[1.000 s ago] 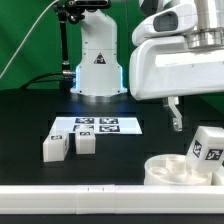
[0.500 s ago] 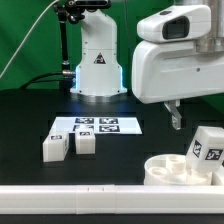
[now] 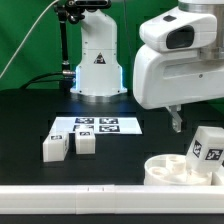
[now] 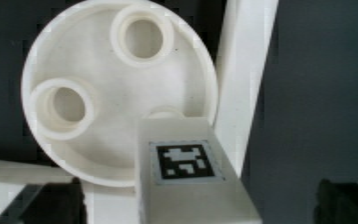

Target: Assemble stool

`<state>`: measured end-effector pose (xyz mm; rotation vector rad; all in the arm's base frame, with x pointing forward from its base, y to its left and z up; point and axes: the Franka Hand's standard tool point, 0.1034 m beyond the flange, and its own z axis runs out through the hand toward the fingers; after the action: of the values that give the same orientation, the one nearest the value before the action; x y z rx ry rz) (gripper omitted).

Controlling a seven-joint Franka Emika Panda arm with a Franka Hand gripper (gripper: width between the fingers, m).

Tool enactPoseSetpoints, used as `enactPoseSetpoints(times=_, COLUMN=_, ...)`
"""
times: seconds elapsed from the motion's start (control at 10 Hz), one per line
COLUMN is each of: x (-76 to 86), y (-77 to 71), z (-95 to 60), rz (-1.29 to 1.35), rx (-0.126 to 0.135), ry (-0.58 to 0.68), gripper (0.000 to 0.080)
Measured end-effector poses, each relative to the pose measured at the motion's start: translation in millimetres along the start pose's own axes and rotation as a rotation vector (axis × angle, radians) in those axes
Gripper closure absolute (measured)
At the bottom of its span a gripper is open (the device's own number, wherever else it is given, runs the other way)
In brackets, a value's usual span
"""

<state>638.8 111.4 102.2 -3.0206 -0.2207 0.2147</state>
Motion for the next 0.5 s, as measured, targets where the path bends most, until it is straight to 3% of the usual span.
enactPoseSetpoints(times=0.1, x=4.4, y=-0.1, z=-1.3, rz=-0.014, rx=-0.017, ry=0.021, gripper=0.0151)
enactPoseSetpoints(times=0.2, x=13.0, y=-1.4, z=-2.5, rz=-0.037, rx=-0.057, ry=0.069, gripper=0.0151)
enactPoseSetpoints(times=0.5, x=14.4, y=1.1, z=-1.3, rz=-0.041, rx=-0.059, ry=0.080, gripper=0.0151)
